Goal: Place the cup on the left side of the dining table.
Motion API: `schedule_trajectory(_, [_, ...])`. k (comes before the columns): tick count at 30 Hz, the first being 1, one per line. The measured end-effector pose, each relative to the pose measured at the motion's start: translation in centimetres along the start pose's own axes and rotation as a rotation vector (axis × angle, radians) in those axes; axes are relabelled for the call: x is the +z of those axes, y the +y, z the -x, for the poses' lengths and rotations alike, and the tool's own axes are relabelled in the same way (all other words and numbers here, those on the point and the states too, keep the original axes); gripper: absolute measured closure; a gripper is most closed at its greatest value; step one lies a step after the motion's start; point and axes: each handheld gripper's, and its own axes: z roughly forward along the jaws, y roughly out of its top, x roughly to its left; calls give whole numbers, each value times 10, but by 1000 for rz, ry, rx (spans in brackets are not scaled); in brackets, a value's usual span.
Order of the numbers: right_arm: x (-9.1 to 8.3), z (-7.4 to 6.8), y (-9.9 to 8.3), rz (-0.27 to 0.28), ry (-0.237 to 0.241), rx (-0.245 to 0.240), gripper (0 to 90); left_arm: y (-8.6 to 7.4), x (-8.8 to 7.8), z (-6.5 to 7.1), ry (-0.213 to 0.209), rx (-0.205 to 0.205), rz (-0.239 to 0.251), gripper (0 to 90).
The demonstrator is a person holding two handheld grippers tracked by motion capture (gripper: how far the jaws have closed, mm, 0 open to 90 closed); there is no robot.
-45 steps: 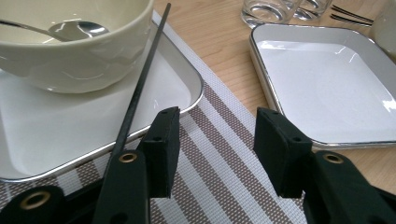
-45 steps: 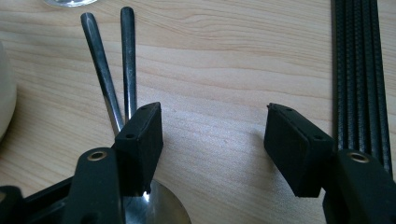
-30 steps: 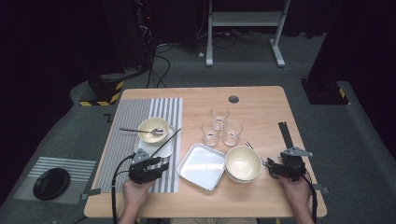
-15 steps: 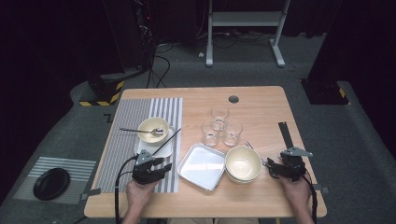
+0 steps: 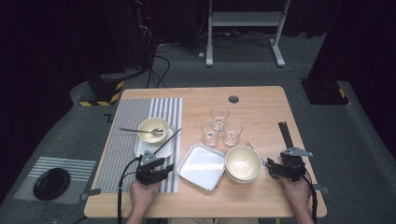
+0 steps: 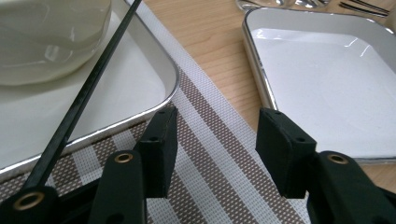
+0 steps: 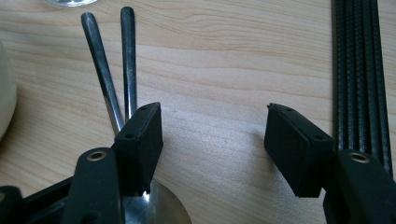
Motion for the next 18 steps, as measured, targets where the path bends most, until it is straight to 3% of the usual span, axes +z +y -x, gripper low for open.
schedule_trajectory(5, [0,0,0,1,0,-1,371,-3,2,0,10,-14,-4,481])
schedule_trajectory(18, [0,0,0,3,3,0,377,-6,9,3,43,46,-39,463])
